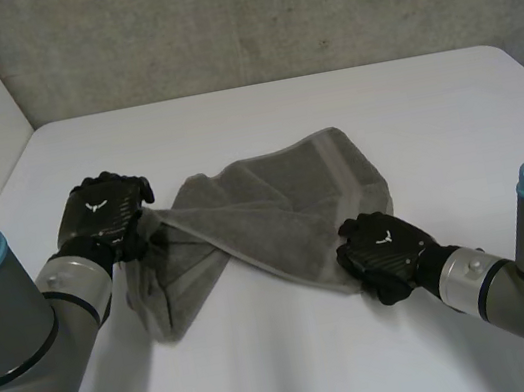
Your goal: Fold the towel.
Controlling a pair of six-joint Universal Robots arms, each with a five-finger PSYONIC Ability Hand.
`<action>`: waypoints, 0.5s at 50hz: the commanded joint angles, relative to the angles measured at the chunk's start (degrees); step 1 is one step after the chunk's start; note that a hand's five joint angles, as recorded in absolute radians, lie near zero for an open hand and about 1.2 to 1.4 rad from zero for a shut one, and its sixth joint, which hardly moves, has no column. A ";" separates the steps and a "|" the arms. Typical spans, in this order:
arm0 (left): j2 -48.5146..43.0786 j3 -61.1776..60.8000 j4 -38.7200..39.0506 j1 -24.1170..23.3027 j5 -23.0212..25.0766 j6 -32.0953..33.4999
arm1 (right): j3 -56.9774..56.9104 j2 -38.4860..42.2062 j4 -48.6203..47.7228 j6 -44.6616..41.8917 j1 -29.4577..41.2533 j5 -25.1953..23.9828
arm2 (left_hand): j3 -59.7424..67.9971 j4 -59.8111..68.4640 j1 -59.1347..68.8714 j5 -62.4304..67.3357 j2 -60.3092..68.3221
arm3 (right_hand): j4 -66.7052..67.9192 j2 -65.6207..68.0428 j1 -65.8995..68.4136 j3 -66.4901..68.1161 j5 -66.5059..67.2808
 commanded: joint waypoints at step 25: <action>0.70 0.26 -0.09 -0.09 0.00 0.00 | -7.41 -6.72 -1.47 11.55 -8.20 0.84 | -2.88 -3.21 -3.60 -0.67 -2.69 | -3.33 6.70 9.34 -2.00 6.82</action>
